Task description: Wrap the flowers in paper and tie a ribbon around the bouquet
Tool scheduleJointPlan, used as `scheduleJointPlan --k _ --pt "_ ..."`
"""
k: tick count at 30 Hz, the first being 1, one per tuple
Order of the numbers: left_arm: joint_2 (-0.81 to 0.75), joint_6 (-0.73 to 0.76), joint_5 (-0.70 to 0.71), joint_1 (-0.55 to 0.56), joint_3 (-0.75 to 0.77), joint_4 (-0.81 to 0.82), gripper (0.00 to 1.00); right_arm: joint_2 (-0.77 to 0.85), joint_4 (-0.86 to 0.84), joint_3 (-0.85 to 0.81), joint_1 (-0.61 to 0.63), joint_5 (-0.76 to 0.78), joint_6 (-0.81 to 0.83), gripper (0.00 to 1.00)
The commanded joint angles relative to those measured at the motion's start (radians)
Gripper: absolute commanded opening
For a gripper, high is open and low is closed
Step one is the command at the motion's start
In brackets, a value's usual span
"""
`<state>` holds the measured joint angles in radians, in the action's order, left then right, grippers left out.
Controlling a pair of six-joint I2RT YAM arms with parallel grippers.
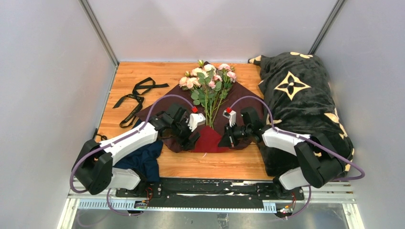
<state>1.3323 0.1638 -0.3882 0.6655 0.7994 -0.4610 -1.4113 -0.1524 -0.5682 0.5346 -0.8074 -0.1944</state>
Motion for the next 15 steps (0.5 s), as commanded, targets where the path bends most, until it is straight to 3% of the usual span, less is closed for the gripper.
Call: scheduleJointPlan --k 1,5,10,15 --pt "-0.034 0.302 0.142 -0.023 0.034 -0.163 0.76 -0.028 0.023 -0.068 -0.034 -0.002 -0.034 0.00" --pt "-0.004 0.386 0.197 -0.023 0.023 -0.161 0.76 -0.070 0.039 -0.105 -0.050 0.026 -0.062 0.00" --pt "-0.014 0.379 0.251 -0.041 0.004 -0.111 0.75 -0.122 0.068 -0.158 -0.059 0.037 -0.062 0.00" --pt "-0.031 0.397 0.273 -0.067 -0.062 -0.072 0.56 -0.177 0.144 -0.227 -0.064 0.041 -0.012 0.00"
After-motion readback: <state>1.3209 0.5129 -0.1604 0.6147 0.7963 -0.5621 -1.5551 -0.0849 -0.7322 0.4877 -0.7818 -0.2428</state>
